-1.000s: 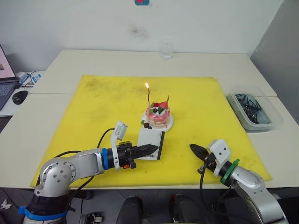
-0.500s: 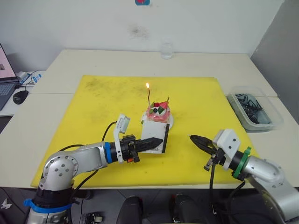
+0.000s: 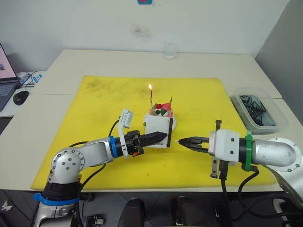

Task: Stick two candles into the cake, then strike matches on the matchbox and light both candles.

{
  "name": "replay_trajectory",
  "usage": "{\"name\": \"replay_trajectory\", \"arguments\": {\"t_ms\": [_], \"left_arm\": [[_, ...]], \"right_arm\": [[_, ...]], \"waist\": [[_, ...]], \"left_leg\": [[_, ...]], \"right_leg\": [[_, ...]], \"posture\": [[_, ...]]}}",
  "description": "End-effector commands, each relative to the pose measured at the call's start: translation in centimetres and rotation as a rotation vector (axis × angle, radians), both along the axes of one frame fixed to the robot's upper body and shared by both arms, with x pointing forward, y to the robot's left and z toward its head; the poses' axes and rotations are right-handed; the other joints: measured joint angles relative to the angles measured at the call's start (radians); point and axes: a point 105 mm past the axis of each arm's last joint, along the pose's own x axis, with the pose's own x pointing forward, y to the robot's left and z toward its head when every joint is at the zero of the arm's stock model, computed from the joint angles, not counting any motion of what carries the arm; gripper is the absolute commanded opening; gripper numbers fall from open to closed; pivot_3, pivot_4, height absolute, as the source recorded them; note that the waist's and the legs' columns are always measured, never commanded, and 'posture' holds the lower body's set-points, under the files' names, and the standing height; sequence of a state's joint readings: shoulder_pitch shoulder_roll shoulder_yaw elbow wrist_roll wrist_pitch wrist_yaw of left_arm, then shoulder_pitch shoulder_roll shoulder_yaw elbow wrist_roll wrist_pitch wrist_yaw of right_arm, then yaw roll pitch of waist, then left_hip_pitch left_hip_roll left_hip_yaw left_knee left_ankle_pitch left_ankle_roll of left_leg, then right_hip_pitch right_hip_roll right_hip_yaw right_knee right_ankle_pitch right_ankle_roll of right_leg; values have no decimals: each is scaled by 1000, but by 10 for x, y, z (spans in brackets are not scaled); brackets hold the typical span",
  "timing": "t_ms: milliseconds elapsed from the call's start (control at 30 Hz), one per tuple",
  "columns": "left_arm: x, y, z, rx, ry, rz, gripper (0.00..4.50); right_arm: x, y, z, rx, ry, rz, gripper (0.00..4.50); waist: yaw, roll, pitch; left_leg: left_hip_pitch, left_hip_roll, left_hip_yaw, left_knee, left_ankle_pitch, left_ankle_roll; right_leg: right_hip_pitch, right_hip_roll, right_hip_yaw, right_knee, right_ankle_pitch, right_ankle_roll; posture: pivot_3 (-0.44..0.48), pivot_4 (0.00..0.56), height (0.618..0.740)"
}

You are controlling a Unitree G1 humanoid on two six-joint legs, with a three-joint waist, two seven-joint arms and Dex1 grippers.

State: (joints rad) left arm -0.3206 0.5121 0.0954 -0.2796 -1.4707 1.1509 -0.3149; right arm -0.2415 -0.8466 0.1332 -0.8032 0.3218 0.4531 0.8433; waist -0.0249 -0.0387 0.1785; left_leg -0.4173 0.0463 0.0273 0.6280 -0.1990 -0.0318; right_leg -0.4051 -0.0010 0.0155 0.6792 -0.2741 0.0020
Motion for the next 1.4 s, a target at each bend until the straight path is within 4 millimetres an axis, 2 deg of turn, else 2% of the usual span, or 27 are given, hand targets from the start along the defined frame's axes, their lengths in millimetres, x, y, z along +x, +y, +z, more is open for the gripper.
{"name": "replay_trajectory", "arguments": {"t_ms": [33, 233, 733, 1067, 1400], "left_arm": [[-4, 0, 8, -19, -23, -22, 0], [-6, 0, 6, -17, -16, -27, 0], [-6, -1, 5, -18, -7, -42, 0], [-7, -1, 4, -12, -7, -51, 0], [-10, -10, 6, -27, -20, -98, 0]], "right_arm": [[3, 4, 4, -16, -82, 24, 33], [16, 5, 2, -28, -138, 3, 33], [24, 11, -7, -37, -152, 12, 33], [26, 12, -12, -49, -154, 12, 33], [20, 18, -24, -86, -139, 67, 33]], "waist": [[0, 0, 0], [-1, 0, 0], [0, 0, 0], [0, 0, 0], [0, 0, 0]], "left_leg": [[0, 0, 0, 0, 0, 0], [0, 0, 0, 0, 0, 0], [0, 0, 0, 0, 0, 0], [0, 0, 0, 0, 0, 0], [0, 0, 0, 0, 0, 0]], "right_leg": [[0, 0, 0, 0, 0, 0], [0, 0, 0, 0, 0, 0], [0, 0, 0, 1, 0, 0], [0, 0, 0, 1, 0, 0], [0, 0, 0, 1, 0, 0]], "posture": [[0, 150, 740], [0, 150, 740], [0, 150, 740], [0, 150, 740], [0, 150, 740]]}}
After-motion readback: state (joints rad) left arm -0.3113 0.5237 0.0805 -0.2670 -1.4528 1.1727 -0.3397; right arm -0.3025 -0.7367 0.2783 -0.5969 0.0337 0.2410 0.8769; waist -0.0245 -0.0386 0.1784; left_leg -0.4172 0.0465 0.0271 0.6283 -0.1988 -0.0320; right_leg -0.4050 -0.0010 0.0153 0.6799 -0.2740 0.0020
